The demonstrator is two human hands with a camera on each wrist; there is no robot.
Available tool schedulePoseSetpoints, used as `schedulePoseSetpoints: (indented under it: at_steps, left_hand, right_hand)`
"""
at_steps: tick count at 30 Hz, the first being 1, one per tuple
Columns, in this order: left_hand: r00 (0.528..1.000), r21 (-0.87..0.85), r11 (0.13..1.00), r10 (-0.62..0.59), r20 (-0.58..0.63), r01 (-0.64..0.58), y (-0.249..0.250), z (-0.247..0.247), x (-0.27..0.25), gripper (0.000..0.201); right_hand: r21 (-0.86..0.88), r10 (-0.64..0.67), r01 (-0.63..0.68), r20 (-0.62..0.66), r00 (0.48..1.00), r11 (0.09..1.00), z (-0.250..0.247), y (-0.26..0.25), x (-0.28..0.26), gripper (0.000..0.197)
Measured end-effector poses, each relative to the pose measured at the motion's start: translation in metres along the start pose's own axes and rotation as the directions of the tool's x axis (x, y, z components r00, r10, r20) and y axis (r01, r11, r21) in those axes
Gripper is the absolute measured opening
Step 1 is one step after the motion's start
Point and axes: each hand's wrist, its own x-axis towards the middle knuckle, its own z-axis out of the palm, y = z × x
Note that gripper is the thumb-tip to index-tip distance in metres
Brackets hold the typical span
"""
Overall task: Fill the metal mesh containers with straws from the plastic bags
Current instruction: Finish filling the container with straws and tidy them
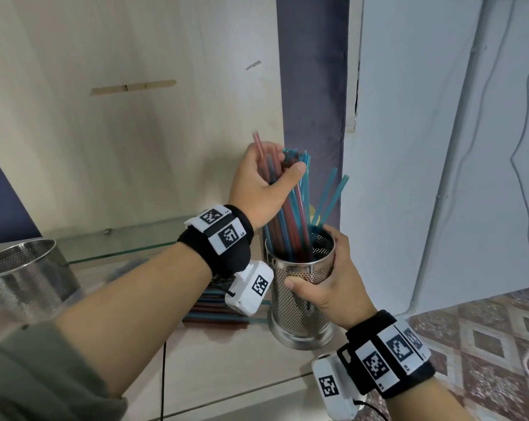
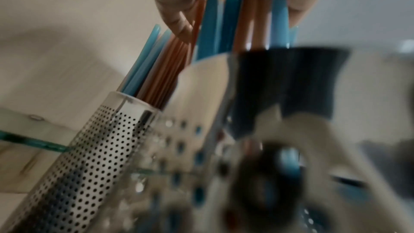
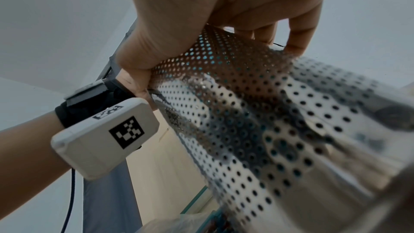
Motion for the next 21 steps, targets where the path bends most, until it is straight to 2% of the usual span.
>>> schedulePoseSetpoints:
  at_steps: [2, 4, 6, 9, 11, 13, 16, 21]
  left_hand:
    - [0.998, 0.016, 0.998, 0.061, -0.013, -0.061, -0.0015, -0.001, 0.0016, 0.055]
    - [0.994, 0.038, 0.993, 0.11, 0.014, -0.111, 0.0013, -0.0012, 0.0021, 0.067]
    - [0.986, 0.045, 0.986, 0.159, 0.049, -0.161, 0.0033, -0.0003, 0.0021, 0.066]
    - [0.963, 0.185, 0.948, 0.241, 0.121, -0.261, 0.0, 0.0026, 0.0015, 0.048]
    - [0.955, 0.224, 0.936, 0.234, 0.184, -0.273, -0.003, 0.0046, 0.0003, 0.054]
    - [0.951, 0.237, 0.94, 0.189, 0.244, -0.247, -0.0022, 0.0062, 0.0003, 0.073]
    - [0.928, 0.305, 0.912, 0.166, 0.334, -0.273, -0.0007, 0.0077, 0.0023, 0.099]
    - [0.9, 0.477, 0.79, 0.208, 0.383, -0.386, -0.0028, 0.0072, -0.0032, 0.119]
  right_hand:
    - [-0.006, 0.001, -0.001, 0.005, 1.0, 1.0, -0.0001, -0.0008, -0.0001, 0.097]
    - [-0.002, 0.009, -0.009, 0.011, 1.0, 1.0, 0.0, -0.0019, 0.0002, 0.097]
    - [-0.003, 0.019, -0.019, 0.01, 1.0, 1.0, 0.0, -0.0029, 0.0, 0.096]
    - [-0.002, 0.031, -0.031, 0.007, 1.0, 1.0, 0.0, -0.0029, -0.001, 0.095]
    - [-0.003, 0.041, -0.041, 0.007, 0.999, 0.999, 0.0, -0.0029, -0.0011, 0.095]
    - [-0.002, 0.045, -0.045, 0.008, 0.999, 0.999, 0.0001, -0.0034, -0.0011, 0.095]
    - [0.003, 0.051, -0.051, 0.006, 0.999, 0.999, 0.0001, -0.0032, -0.0014, 0.096]
    - [0.002, 0.055, -0.055, 0.0, 0.998, 0.998, -0.0001, -0.0053, -0.0017, 0.096]
